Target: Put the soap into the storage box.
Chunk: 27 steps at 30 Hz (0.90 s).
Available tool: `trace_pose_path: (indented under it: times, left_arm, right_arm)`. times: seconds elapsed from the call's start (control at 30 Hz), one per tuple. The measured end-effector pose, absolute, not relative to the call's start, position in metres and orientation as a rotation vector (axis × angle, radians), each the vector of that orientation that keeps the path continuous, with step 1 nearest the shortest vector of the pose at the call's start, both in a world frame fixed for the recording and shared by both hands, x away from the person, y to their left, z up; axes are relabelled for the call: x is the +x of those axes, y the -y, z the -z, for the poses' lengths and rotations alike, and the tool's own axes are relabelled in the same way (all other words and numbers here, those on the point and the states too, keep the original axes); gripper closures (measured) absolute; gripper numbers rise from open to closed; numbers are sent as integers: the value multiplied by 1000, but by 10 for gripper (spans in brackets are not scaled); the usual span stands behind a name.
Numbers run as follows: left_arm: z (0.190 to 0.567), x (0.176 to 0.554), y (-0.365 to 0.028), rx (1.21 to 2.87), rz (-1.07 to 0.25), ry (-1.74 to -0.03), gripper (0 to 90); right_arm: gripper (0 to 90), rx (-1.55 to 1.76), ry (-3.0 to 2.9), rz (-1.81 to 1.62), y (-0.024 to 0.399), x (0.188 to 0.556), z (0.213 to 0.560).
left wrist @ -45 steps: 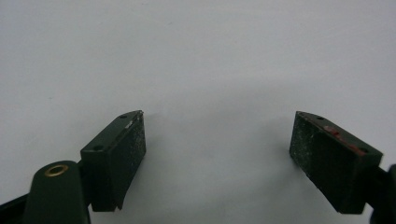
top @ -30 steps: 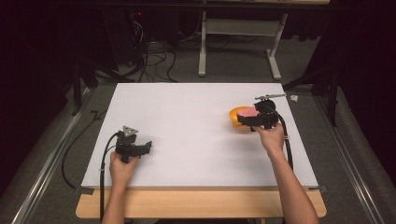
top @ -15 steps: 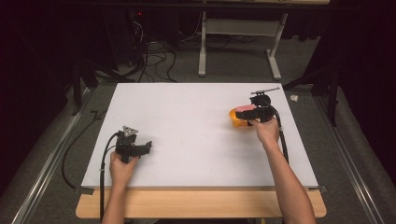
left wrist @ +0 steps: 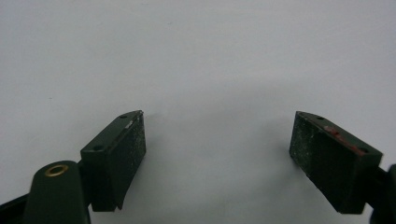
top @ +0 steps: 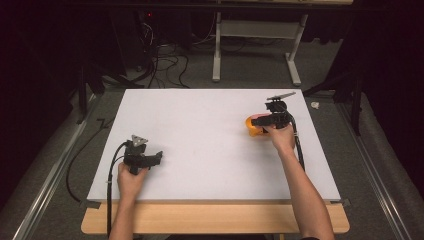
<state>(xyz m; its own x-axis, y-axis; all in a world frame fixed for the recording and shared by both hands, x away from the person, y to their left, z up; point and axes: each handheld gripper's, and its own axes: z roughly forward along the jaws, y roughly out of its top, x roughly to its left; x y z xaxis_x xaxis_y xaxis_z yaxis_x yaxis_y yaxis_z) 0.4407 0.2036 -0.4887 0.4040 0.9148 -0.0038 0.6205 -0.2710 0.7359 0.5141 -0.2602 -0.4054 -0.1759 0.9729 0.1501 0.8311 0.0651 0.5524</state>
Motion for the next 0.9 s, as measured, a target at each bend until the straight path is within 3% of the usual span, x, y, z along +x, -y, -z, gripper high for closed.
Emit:
trace_pose_path:
  times: [0.9]
  left_arm:
    - [489,441,-204,1998,-568,-1304,189]
  right_arm:
    - [134,1923,-2040,-750,263,525,419]
